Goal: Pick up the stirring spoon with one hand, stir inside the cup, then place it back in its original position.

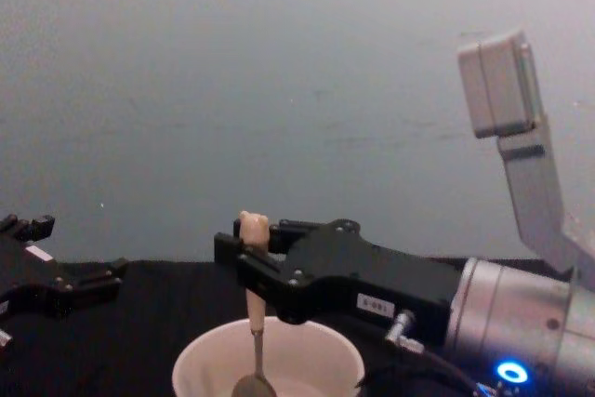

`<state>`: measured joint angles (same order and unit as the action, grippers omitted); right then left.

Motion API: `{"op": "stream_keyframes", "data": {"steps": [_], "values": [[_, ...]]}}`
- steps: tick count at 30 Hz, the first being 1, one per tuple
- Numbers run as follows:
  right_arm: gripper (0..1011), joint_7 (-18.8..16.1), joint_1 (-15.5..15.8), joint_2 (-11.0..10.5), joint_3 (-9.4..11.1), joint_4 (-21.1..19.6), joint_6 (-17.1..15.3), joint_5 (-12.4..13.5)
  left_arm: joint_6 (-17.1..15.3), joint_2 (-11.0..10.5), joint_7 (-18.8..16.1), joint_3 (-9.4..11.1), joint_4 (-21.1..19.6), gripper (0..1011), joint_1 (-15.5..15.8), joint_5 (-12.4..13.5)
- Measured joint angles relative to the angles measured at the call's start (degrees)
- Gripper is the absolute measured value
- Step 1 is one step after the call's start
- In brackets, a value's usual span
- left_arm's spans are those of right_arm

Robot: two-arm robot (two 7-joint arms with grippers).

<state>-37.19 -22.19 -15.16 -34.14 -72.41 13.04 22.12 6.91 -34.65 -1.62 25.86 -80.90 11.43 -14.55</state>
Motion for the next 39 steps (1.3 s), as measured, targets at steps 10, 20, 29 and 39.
{"op": "stream_keyframes", "data": {"steps": [10, 20, 29, 39], "values": [[213, 1.75, -1.48, 1.13, 1.23, 3.15, 0.32, -1.30, 0.00, 0.00, 0.00, 0.00, 0.00, 1001, 0.00, 0.00], [212, 2.03, -1.15, 0.96, 2.03, 3.09, 0.20, -1.75, 0.00, 0.00, 0.00, 0.00, 0.00, 1001, 0.00, 0.00], [212, 2.16, -0.48, 0.29, 2.80, 2.22, -0.01, -1.95, 0.00, 0.00, 0.00, 0.00, 0.00, 1001, 0.00, 0.00], [211, 1.47, 1.90, -2.17, 3.67, -1.15, -0.60, -1.03, 0.00, 0.00, 0.00, 0.00, 0.00, 1001, 0.00, 0.00]]}}
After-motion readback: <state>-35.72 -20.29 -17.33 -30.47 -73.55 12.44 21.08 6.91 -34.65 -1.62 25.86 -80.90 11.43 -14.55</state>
